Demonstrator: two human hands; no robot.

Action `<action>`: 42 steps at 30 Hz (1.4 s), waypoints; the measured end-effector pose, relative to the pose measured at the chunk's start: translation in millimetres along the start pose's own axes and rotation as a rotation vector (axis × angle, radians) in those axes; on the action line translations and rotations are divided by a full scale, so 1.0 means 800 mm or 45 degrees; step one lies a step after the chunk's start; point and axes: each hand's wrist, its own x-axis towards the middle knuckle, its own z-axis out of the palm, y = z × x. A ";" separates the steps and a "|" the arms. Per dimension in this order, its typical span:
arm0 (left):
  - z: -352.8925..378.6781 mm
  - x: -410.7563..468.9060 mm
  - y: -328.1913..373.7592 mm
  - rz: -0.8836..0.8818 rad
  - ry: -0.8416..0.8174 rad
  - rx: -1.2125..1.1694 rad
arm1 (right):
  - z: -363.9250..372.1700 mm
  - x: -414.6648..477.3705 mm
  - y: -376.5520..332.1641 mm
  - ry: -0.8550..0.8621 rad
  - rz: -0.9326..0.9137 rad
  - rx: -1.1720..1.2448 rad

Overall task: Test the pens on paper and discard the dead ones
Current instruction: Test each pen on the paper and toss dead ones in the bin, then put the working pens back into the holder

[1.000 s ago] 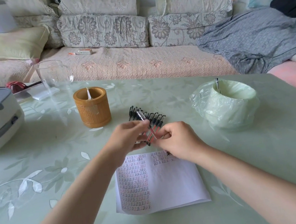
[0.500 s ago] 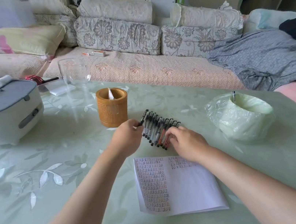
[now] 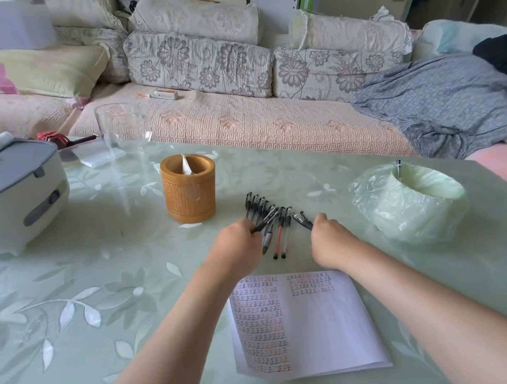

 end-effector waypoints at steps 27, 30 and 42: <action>-0.042 -0.011 -0.020 -0.213 0.059 -0.820 | -0.012 -0.005 -0.060 0.098 0.088 0.295; -0.039 -0.012 -0.017 -0.200 0.045 -0.833 | -0.014 -0.007 -0.058 0.017 0.114 0.308; -0.054 -0.023 -0.010 -0.106 0.249 -1.085 | -0.015 -0.040 -0.095 -0.286 -0.410 1.303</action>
